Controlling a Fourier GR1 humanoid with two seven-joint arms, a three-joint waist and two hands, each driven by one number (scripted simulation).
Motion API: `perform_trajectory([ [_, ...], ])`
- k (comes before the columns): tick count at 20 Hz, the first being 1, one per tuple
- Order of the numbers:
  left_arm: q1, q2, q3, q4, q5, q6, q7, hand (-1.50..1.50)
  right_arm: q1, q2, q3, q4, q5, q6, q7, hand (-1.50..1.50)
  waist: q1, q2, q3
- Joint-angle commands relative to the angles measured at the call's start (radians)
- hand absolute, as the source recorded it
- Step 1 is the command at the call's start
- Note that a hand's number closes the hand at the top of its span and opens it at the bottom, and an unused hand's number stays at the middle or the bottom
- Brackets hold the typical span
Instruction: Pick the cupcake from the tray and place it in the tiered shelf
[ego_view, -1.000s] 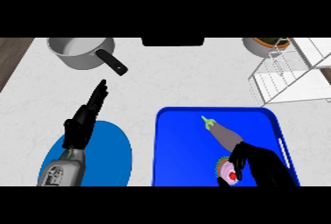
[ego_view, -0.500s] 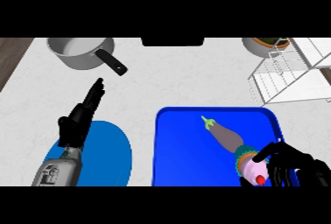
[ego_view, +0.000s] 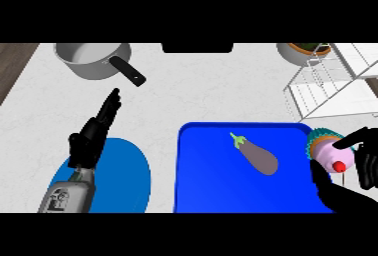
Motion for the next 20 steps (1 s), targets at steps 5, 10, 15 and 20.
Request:
perform_trajectory([
  [5,-0.023,0.005,0.012,0.0,0.016,-0.014,0.022,0.0,-0.304,-0.145,-0.265,-0.045,-0.098,0.117,0.159,1.5,0.005,0.001,0.0],
  [10,-0.003,-0.002,0.009,0.037,-0.005,0.001,-0.035,0.0,-0.47,-0.219,-0.38,0.073,-0.178,0.173,0.19,1.5,0.007,0.002,0.001],
  [15,0.031,-0.028,-0.021,0.018,-0.024,0.015,-0.041,0.0,-0.599,-0.301,-0.407,0.185,-0.152,0.163,0.231,1.5,0.013,0.002,0.0],
  [20,-0.007,-0.034,-0.011,0.069,-0.037,0.031,-0.059,0.0,-0.547,-0.364,-0.497,0.324,-0.172,0.11,0.022,1.5,0.008,0.005,0.001],
])
